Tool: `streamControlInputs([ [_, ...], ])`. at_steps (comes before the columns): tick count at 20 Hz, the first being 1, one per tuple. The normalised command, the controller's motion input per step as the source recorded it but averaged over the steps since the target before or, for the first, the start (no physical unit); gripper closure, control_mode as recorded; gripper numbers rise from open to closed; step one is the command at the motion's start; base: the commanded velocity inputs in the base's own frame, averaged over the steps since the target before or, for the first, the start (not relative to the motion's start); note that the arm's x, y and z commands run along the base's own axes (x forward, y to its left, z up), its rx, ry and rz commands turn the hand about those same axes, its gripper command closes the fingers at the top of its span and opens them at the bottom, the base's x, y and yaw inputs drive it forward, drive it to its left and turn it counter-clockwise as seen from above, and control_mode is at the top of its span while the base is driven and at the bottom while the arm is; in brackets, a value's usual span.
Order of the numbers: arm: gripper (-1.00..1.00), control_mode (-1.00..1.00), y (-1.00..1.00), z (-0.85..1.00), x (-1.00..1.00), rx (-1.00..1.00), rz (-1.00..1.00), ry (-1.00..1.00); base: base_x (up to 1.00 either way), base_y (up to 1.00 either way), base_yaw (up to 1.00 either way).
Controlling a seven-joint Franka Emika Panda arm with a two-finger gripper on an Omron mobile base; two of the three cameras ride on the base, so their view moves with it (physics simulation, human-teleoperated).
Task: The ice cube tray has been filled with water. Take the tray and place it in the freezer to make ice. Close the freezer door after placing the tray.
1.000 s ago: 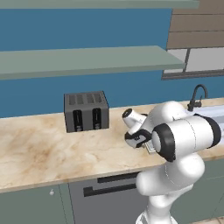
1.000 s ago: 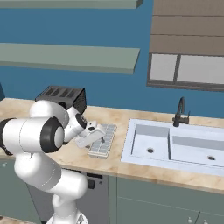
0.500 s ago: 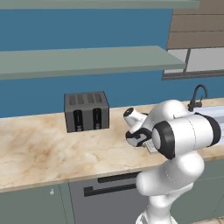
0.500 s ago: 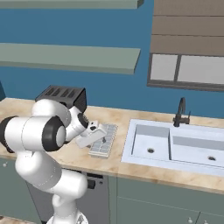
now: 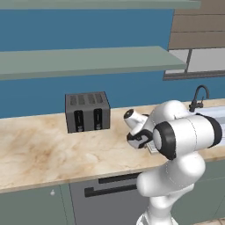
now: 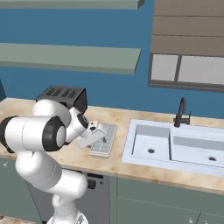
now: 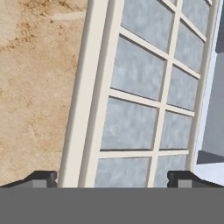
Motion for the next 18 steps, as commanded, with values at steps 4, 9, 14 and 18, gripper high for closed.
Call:
streamControlInputs([
  [4, 1.00, -1.00, -0.07, -0.31, 0.00, -0.02, 0.00, -0.06, 0.00, 0.00, 0.00],
  [9, 1.00, -1.00, -0.02, -0.18, 0.00, 0.00, 0.00, -0.04, 0.00, 0.00, 0.00],
  [14, 1.00, -1.00, 0.00, 0.03, -0.03, 0.00, -0.07, 0.00, 0.00, 0.00, 0.00],
  [18, 1.00, -1.00, 0.00, 0.28, -0.18, 0.00, -0.21, -0.01, 0.00, 0.00, 0.00],
])
